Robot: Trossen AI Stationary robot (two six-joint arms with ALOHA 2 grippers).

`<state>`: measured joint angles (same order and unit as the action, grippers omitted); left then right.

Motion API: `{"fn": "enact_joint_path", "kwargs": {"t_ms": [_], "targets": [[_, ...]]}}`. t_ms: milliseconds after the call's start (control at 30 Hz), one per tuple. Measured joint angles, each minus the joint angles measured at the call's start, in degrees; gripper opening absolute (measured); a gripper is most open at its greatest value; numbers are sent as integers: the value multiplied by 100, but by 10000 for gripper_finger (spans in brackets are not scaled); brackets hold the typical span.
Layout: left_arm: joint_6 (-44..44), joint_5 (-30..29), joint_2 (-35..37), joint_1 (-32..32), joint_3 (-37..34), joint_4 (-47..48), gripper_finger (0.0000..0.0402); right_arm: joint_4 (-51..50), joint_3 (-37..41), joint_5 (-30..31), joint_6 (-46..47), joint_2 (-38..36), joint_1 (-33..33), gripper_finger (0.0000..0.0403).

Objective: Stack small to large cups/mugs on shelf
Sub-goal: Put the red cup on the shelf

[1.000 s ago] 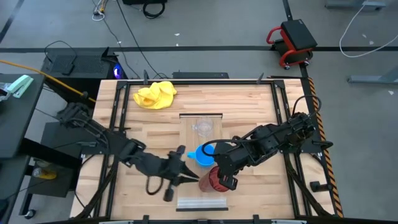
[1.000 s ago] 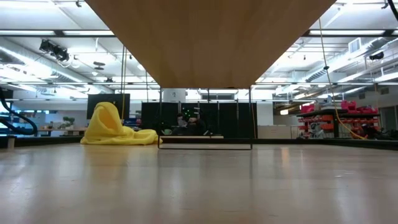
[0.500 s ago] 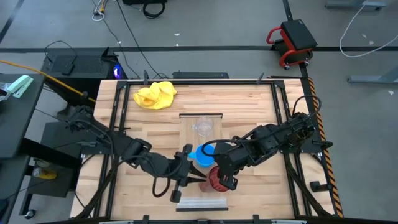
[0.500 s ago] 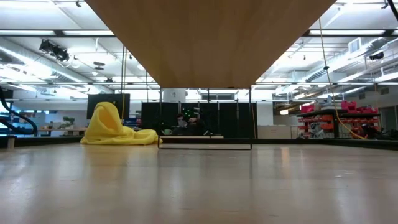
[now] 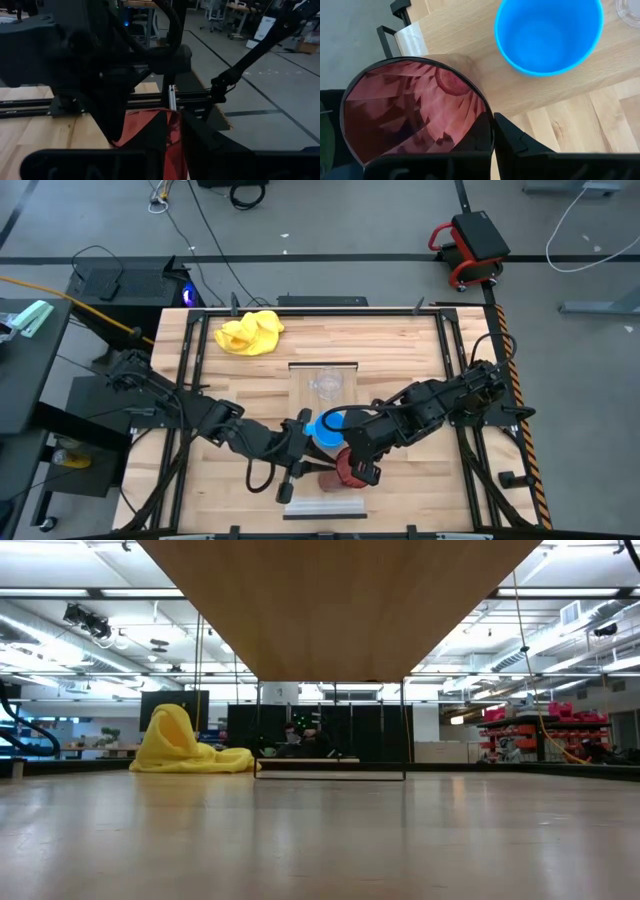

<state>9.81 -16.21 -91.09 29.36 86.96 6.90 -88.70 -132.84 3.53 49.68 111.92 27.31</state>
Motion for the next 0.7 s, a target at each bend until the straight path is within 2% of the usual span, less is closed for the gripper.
{"fn": "enact_joint_path", "kwargs": {"t_ms": [700], "targets": [[612, 678, -204, -211, -15, 69, 64, 4, -164, 151, -91, 25, -31, 6]]}}
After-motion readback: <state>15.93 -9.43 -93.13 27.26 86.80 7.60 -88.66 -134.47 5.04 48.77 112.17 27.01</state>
